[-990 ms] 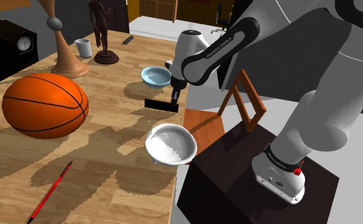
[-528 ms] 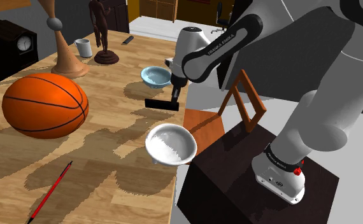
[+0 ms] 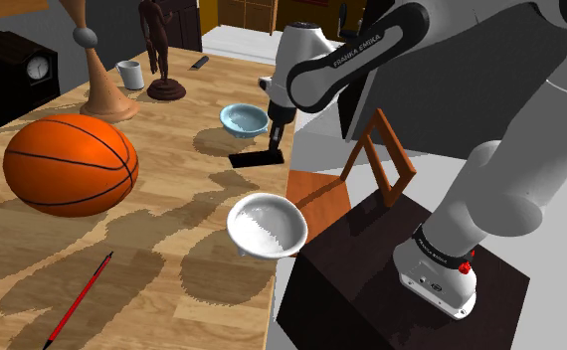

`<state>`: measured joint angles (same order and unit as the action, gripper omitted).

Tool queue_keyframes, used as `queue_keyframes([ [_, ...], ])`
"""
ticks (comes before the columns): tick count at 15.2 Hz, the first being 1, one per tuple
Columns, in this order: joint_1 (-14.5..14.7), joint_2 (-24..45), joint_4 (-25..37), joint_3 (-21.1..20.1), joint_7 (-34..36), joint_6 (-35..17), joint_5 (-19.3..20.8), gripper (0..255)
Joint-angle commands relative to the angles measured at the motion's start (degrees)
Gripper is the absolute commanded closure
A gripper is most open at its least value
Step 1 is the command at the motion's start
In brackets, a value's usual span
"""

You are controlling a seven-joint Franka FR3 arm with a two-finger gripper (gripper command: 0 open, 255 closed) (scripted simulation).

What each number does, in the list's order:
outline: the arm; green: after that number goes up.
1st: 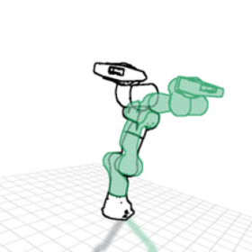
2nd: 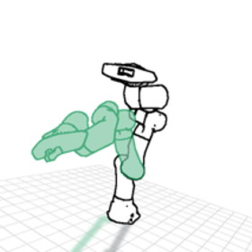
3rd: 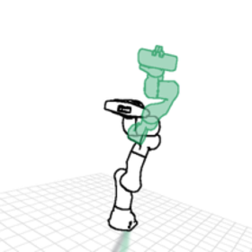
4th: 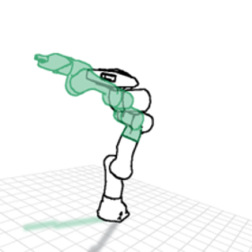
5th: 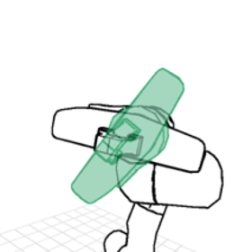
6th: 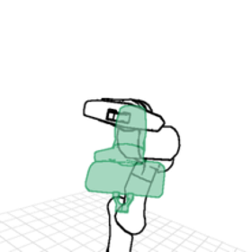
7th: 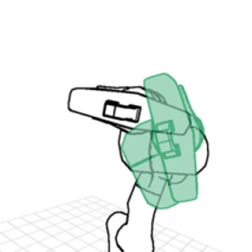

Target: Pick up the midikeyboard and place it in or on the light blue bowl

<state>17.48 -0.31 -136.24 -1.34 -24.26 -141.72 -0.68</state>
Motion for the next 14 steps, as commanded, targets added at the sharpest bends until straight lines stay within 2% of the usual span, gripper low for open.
queue_keyframes([
  [1, 0.0, -1.2, 0.7, 0.0, -0.1, 1.9, 0.0, 255],
  [14, -0.1, -6.8, 5.3, 0.1, -0.1, 12.2, -0.1, 255],
])
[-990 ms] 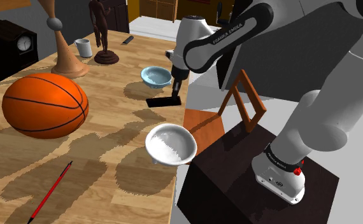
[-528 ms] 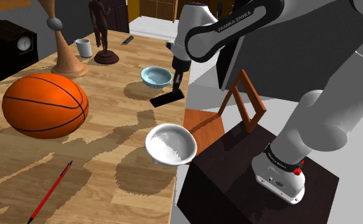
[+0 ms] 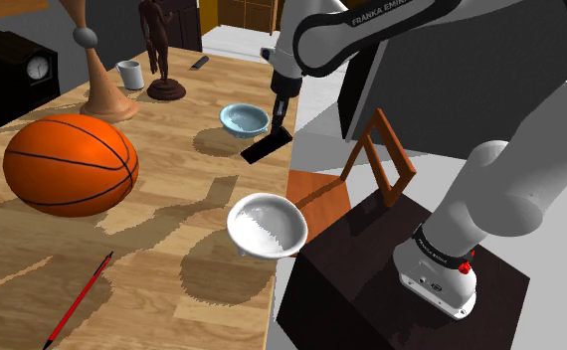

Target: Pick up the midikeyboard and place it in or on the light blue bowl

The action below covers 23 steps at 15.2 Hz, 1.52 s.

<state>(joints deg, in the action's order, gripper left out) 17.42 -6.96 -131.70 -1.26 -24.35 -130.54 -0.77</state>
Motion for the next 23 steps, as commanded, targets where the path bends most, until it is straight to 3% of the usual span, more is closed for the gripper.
queue_keyframes([
  [1, 0.0, -0.5, 1.2, 0.0, 0.0, 1.8, 0.0, 255],
  [8, 0.0, -2.5, 4.5, 0.0, 0.0, 7.0, 0.0, 255],
  [16, -3.6, 9.5, 20.7, 4.3, -8.2, 11.4, -0.8, 255],
  [23, -7.3, 22.2, 39.5, 6.7, -14.5, 17.7, -2.7, 255],
])
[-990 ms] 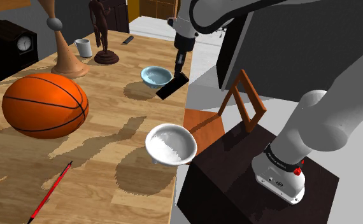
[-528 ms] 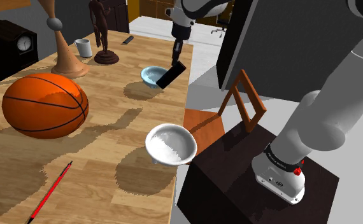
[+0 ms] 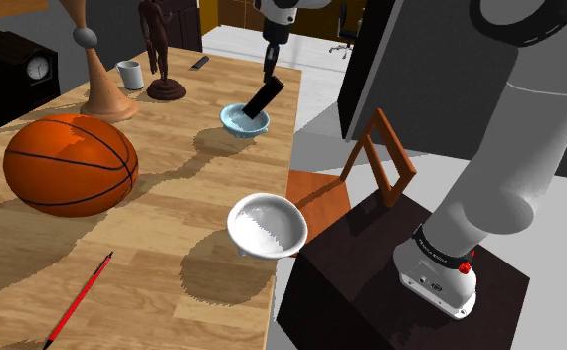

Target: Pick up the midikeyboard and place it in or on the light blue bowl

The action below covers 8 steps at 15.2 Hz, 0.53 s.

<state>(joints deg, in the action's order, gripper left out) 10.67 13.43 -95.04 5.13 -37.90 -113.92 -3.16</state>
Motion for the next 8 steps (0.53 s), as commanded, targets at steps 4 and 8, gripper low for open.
queue_keyframes([
  [4, -3.1, 10.5, 16.6, 1.0, -3.8, 6.3, -1.6, 255],
  [8, -3.1, 10.6, 13.7, 0.9, -3.9, 3.3, -1.7, 255],
])
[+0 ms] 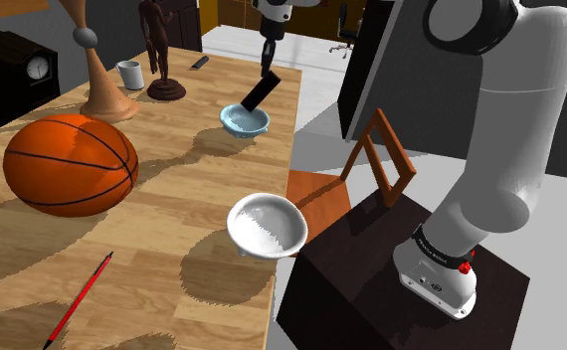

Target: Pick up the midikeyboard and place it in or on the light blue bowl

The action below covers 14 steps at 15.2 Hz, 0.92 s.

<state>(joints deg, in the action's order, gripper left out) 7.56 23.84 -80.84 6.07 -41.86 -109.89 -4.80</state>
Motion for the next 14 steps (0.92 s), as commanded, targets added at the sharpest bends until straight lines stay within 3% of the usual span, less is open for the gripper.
queue_keyframes([
  [1, 0.1, 0.3, -1.2, 0.0, 0.0, -1.5, 0.0, 255],
  [14, 0.1, 2.3, -8.1, -0.2, -0.6, -10.5, -0.5, 255],
])
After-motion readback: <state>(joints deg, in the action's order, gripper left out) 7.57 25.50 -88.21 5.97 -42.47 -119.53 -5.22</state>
